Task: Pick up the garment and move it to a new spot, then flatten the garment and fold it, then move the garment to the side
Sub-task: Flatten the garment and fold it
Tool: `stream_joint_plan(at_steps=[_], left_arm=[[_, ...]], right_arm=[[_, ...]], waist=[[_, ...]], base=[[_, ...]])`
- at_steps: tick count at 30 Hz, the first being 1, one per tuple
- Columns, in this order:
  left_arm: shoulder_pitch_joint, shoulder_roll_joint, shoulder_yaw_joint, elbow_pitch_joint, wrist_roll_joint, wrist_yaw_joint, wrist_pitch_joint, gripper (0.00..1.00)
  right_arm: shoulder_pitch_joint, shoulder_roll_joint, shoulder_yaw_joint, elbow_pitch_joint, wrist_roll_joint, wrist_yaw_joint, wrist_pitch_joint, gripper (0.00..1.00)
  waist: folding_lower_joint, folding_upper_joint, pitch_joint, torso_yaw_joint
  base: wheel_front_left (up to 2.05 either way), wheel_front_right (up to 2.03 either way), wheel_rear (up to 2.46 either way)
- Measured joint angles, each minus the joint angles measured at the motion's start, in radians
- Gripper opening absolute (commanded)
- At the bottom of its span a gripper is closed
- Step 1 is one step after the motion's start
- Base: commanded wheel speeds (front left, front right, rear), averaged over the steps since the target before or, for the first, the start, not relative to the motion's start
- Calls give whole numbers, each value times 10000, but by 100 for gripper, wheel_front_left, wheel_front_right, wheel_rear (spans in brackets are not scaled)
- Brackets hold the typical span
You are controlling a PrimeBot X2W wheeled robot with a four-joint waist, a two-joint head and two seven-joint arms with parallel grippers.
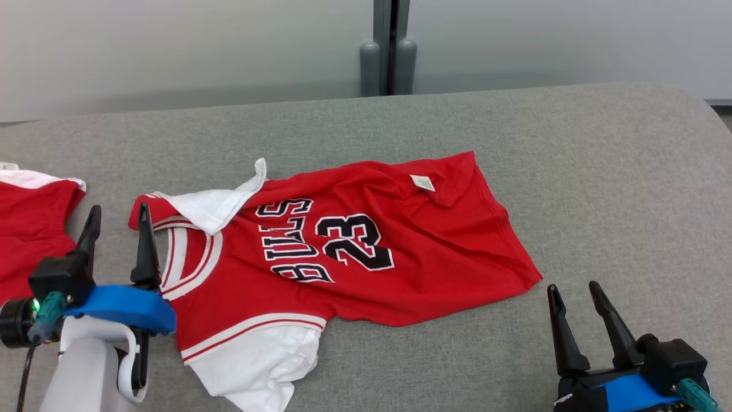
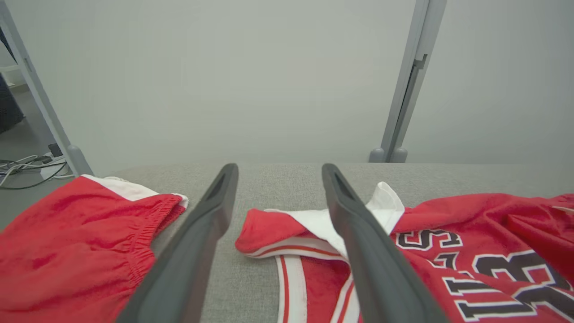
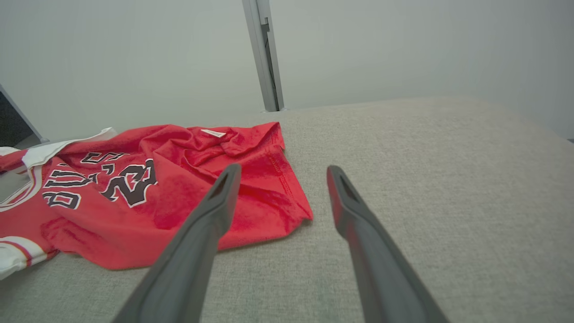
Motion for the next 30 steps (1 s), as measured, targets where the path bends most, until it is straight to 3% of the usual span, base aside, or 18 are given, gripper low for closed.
stream_joint_plan(at_steps=[8,14,30], left_arm=[[1997,-1001,686,-3010,709,-4,-8,100],[3290,-1595,940,-4301,1202,-86,-10,100],[5064,-2004,1064,-4681,1478,-86,-8,100]], right_arm=[[395,2,-79,-61,75,-2,-6,100],[478,4,-29,-184,35,0,-10,100],[1267,2,-138,-397,-19,-2,36,100]], waist=[[-1,-1,-735,617],[0,0,-1056,875],[1,-1,-1607,1065]], base=[[0,0,0],[0,0,0],[0,0,0]])
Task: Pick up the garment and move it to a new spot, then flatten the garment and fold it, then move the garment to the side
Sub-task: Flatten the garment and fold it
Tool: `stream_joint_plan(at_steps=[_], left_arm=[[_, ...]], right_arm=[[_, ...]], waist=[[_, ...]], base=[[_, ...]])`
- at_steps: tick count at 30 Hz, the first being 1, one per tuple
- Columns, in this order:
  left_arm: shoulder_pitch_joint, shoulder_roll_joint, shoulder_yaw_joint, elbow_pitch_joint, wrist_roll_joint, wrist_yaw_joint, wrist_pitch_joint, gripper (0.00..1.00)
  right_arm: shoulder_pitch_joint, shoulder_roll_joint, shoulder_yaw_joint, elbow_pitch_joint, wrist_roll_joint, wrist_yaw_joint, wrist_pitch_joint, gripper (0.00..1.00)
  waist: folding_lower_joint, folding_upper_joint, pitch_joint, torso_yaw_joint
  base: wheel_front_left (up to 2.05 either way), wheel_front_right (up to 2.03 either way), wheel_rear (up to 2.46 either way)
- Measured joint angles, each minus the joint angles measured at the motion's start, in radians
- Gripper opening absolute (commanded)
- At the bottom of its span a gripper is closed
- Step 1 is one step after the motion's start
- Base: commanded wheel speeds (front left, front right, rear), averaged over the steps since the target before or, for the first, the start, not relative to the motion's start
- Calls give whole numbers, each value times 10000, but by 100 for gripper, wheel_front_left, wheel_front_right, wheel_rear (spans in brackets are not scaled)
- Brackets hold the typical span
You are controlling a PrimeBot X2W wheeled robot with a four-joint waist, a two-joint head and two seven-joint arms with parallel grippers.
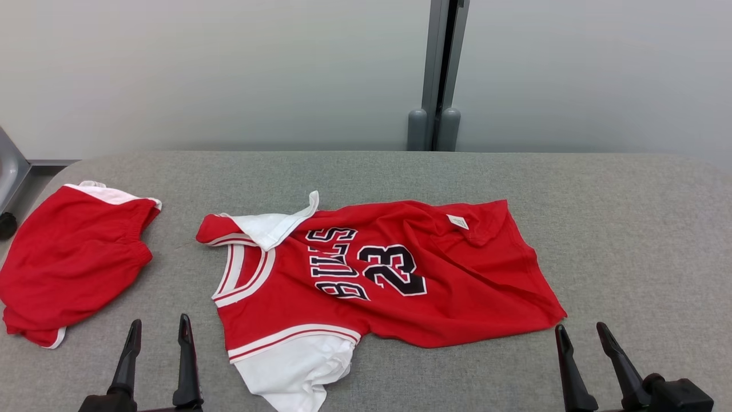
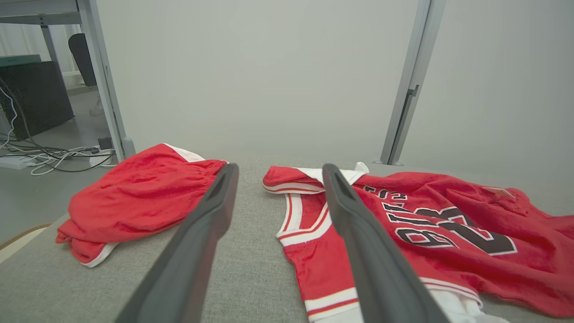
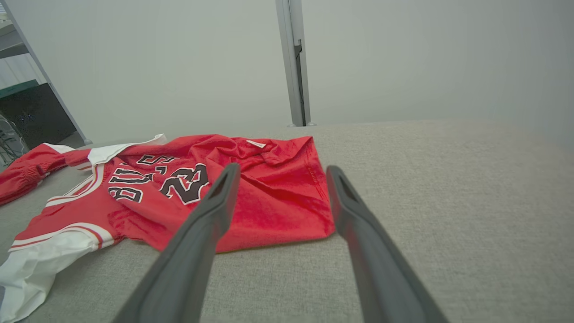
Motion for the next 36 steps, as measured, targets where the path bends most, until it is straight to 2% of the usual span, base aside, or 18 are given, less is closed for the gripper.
stream_joint_plan(at_steps=[17,36], left_arm=[[25,-21,-61,362,96,-4,0,100],[238,-33,-1910,3214,-474,-263,0,100]], right_arm=[[62,0,-54,35,-44,2,69,100],[-140,2,-318,1409,-98,2,8,100]], waist=[[1,3,145,-68],[1,3,458,-106]], base=[[0,0,0],[0,0,0]])
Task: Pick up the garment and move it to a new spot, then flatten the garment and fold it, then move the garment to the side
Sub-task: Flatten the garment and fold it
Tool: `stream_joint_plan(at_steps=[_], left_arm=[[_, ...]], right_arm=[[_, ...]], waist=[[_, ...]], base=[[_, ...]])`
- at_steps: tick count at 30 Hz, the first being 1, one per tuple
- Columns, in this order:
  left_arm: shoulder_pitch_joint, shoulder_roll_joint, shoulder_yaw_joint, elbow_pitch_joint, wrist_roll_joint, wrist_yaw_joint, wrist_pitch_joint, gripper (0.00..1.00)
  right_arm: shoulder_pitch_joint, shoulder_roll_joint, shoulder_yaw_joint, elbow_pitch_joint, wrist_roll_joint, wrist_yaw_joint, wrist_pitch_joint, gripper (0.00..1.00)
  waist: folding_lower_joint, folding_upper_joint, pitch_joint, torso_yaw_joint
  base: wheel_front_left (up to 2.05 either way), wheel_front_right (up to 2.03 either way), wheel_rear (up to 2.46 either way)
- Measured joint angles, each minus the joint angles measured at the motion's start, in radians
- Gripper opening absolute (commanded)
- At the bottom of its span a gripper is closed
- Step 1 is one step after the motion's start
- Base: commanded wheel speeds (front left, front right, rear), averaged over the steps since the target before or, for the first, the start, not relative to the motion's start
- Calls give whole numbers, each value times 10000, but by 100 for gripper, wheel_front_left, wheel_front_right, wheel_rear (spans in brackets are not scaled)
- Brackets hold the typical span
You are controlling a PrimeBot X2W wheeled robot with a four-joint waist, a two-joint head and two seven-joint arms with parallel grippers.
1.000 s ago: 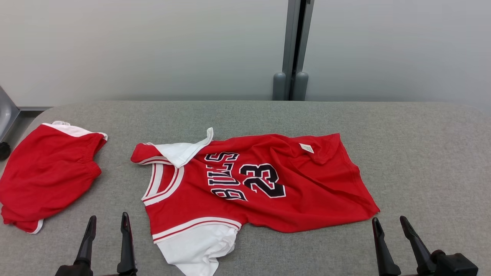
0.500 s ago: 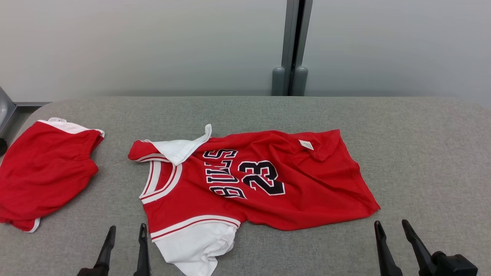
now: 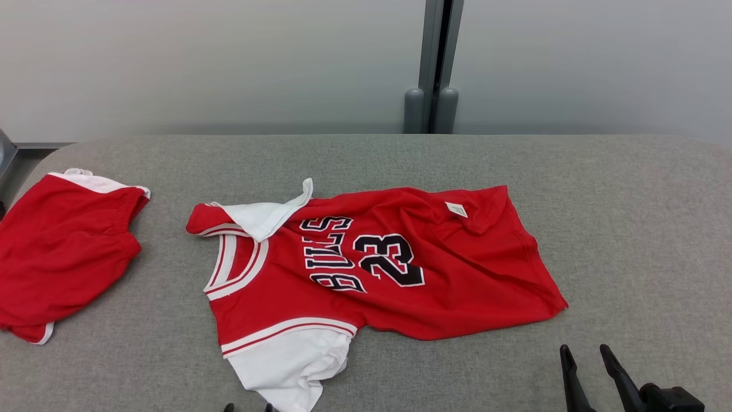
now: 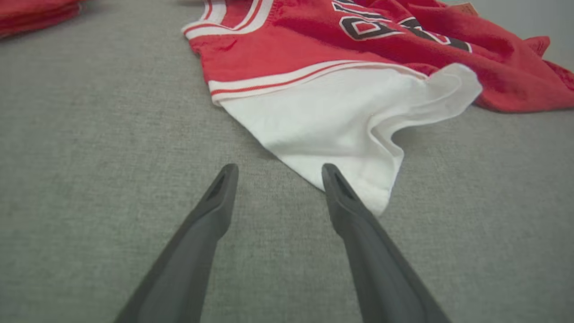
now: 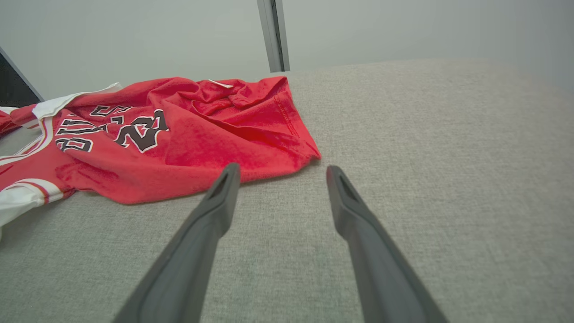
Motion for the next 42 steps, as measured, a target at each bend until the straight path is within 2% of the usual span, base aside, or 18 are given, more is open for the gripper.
stream_joint_plan(at_steps=[9,32,42], left_arm=[[-407,2,-667,1164,-558,-88,-2,100],[-1664,21,-1958,2395,-1747,-94,-77,100],[-1825,17,-2119,2435,-1778,-92,-90,100]], right_arm=[[-237,-2,4,244,-4,0,-31,100],[-659,-2,-79,504,-128,0,-48,100],[-1978,-79,-163,1979,-593,-2,12,100]], waist=[[0,0,187,-81],[-1,0,286,-201],[-1,-1,479,-89]], base=[[0,0,0],[0,0,0],[0,0,0]])
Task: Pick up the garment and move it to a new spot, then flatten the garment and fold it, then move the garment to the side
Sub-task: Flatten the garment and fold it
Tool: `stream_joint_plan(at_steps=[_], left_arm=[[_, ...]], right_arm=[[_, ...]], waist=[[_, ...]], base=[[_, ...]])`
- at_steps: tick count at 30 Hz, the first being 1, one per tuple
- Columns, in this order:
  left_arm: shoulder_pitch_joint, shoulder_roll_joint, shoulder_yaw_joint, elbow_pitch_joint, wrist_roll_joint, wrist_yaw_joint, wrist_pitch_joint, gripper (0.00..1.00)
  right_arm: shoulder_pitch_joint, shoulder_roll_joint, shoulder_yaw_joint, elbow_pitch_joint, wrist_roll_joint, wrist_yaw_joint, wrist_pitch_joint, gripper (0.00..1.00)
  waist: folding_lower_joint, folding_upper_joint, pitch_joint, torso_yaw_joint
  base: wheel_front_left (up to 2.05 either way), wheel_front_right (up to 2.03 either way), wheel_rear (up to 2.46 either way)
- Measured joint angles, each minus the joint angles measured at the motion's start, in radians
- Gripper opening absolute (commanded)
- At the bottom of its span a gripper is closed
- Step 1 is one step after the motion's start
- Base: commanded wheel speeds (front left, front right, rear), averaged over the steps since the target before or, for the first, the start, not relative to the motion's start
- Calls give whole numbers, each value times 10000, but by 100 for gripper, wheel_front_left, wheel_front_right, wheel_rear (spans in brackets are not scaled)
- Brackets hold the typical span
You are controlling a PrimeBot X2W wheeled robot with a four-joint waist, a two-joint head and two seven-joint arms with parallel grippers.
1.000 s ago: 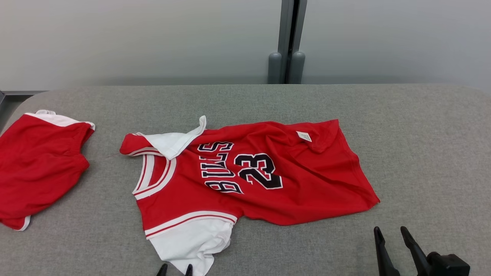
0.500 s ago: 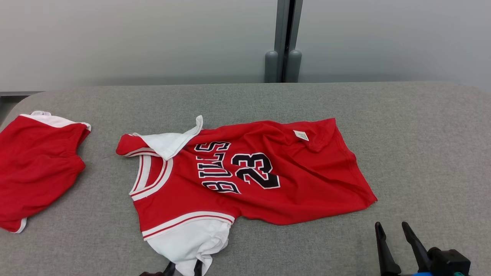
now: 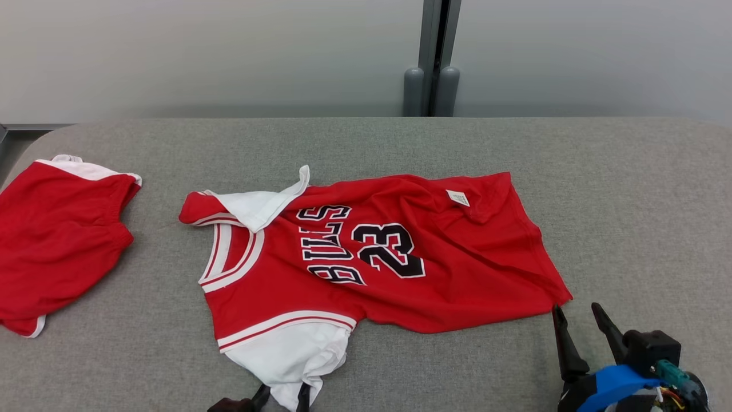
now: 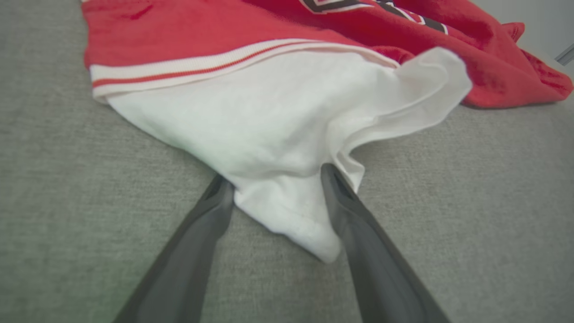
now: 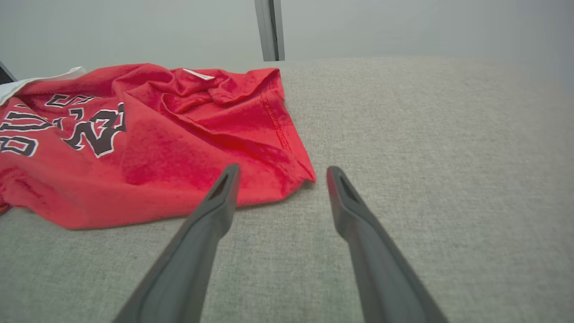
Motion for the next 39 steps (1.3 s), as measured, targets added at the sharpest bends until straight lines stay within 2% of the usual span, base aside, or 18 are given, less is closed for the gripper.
stream_joint_plan(at_steps=[14,21,22,23,24,25,26,27,33,39], left_arm=[[-241,-19,-226,-153,23,-6,-2,100],[-255,-25,-291,-274,15,-17,-4,100],[-261,-23,-305,-278,-2,-17,-4,100],[-272,-23,-322,-280,-33,-17,-21,100],[-296,-21,-349,-268,-63,-17,-23,100],[-322,-21,-387,-240,-109,-17,-31,48],[-372,-21,-430,-211,-159,-17,-33,39],[-436,-12,-456,-180,-176,-17,-31,0],[-605,-8,-504,-259,-531,-17,33,0],[-294,-15,2,-1513,-535,-17,77,0]], right_arm=[[-2108,-267,-489,3572,364,2,65,100],[-2736,-240,-293,4309,527,-2,-65,100],[-2817,-221,-240,4389,546,-2,-73,89],[-2906,-213,-188,4468,621,-2,-90,57],[-2984,-207,-140,4521,692,-6,-96,49],[-3052,-199,-90,4573,742,-12,-98,3],[-3137,-188,-35,4640,821,-12,-98,0],[-3207,-178,2,4690,886,-12,-98,0],[-3220,-96,242,4255,1093,-10,-84,0],[-2255,-113,667,3030,1634,0,-84,0]], waist=[[0,0,380,509],[0,-1,549,612],[0,0,570,621],[0,0,596,626],[0,0,619,634],[0,0,643,642],[0,0,665,650],[0,-1,688,658],[2,1,618,706],[1,1,308,701]], base=[[0,0,0],[0,0,0],[0,0,0],[0,0,0],[0,0,0],[0,0,0],[0,0,0],[0,0,0],[0,0,0],[0,0,0]])
